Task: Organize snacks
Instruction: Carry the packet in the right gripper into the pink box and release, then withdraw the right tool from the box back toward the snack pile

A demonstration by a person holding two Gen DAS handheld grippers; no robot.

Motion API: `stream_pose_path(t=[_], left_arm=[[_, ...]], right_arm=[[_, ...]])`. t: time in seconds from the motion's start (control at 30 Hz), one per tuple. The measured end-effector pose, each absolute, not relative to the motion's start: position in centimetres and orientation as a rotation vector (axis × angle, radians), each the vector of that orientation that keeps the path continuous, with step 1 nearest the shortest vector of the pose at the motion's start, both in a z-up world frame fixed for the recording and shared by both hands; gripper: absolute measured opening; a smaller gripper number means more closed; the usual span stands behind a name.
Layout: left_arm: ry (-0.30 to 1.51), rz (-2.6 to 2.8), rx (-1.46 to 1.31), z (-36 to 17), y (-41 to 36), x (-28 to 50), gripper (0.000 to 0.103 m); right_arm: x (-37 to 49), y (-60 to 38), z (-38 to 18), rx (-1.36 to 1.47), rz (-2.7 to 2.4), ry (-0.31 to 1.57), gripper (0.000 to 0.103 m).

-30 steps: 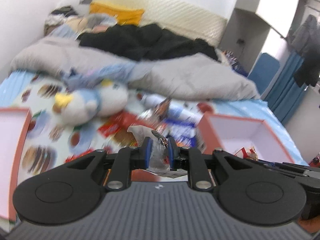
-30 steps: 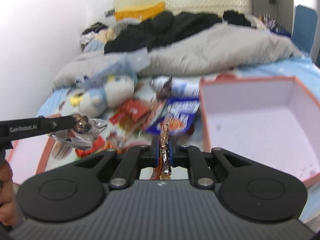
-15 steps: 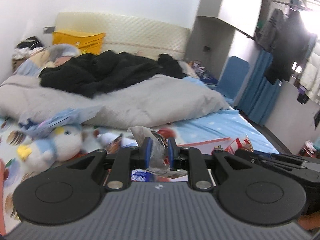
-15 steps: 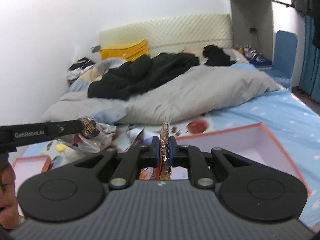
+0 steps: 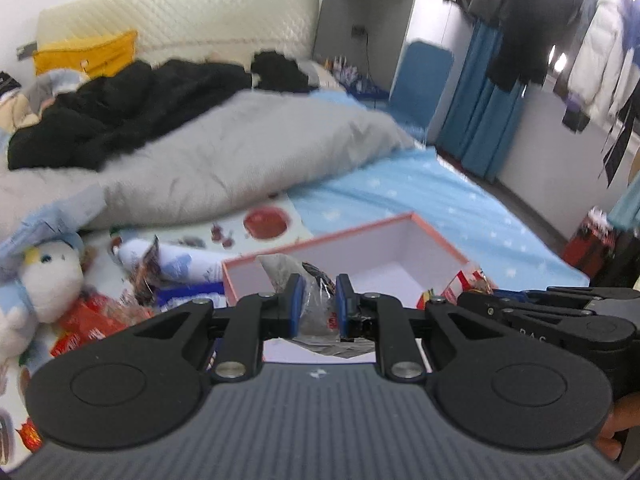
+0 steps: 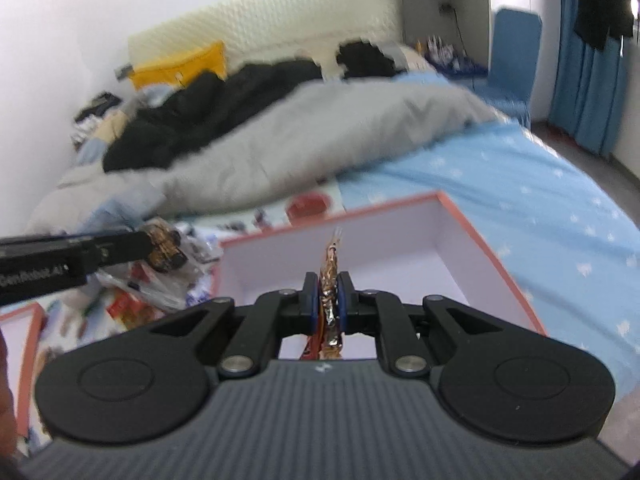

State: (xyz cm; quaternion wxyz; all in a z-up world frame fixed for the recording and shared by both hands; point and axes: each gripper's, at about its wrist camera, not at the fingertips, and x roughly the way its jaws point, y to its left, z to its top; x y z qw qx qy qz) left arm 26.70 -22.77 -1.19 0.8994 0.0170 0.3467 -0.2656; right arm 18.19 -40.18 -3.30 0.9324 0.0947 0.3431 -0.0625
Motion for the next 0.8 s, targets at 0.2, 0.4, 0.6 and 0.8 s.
stream_pose_path(t=[0.2, 0.4, 0.6, 0.8], left_arm=[[0.817, -0.556, 0.053, -4.4, -23.8, 28.8, 0.021], [0.88, -0.559, 0.071, -6.2, -23.9, 29.2, 0.021], [0.923, -0.543, 0.011, -6.6, -22.6, 29.7, 0.025], [0.871, -0.544, 0.002, -4.6, -21.2, 28.9, 0.04]], right_arm=[[19.2, -42.0, -6.5, 0.226, -0.11, 0.814, 0.013], [19.6, -42.4, -8.4, 0.215, -0.116, 0.871, 0.013], [19.5, -42.2, -8.5, 0.228, -0.108, 0.861, 0.015], [18.8, -41.8, -7.5, 0.243, -0.103, 0.83, 0.015]])
